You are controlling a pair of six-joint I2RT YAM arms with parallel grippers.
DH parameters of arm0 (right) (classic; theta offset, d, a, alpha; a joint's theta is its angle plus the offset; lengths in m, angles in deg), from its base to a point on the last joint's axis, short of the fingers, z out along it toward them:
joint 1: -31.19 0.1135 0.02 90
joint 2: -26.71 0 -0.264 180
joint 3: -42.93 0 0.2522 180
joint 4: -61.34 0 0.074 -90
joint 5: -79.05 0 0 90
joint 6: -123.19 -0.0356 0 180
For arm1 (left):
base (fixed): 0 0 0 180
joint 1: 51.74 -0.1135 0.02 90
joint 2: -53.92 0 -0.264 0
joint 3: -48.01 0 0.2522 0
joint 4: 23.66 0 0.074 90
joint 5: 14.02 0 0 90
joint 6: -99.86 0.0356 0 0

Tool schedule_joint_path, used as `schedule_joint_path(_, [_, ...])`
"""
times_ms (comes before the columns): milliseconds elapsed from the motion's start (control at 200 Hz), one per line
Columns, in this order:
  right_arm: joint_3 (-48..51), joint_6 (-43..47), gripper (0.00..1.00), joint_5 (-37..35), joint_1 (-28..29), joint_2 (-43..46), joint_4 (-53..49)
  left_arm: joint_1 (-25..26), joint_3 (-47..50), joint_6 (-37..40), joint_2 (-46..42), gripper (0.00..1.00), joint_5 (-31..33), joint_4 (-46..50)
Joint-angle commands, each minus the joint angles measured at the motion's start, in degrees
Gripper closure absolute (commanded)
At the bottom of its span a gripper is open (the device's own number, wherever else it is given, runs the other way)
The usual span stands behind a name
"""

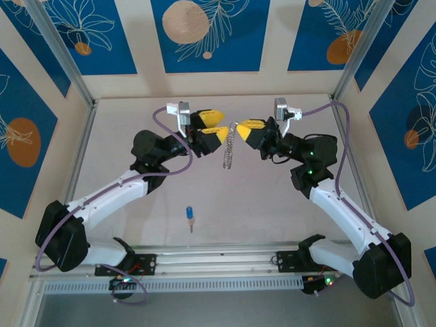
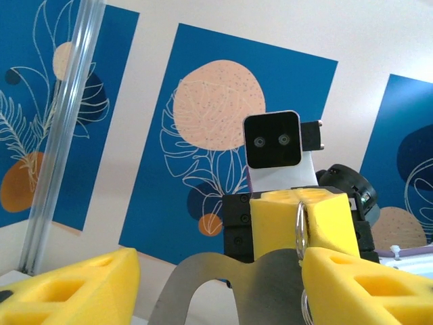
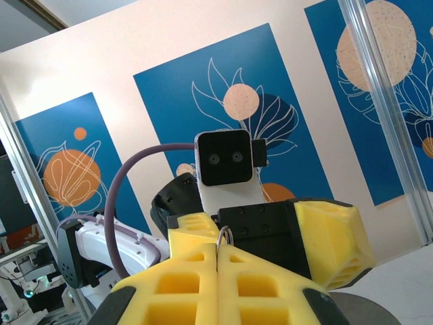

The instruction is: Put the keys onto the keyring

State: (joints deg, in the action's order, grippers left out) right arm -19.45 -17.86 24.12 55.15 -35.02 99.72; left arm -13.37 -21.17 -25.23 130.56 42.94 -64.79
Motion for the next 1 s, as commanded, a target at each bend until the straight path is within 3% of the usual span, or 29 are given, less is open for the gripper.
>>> schedule_joint_path(0, [-1.6,-0.2,1.00,-1.8,0.6,-0.2,3.0,-0.5,-1.4,-2.1,0.6,0.36,-2.8,-5.1])
schedule_joint_path(485, [-2.2,0.0,1.00,-1.9,1.4,-1.4,2.7,-0.5,-2.7,-5.3,2.7,0.39,-5.8,-8.7])
schedule_joint_path(800, [-2.3,0.7,1.00,-1.8,2.0,-1.6,1.9,-0.4,-3.4,-5.6,3.2,0.51,-6.2,-9.1])
schedule_joint_path(995, [-2.2,1.2,1.00,-1.8,2.1,-1.5,1.2,-0.5,-3.5,-5.5,3.4,0.64,-6.2,-9.2])
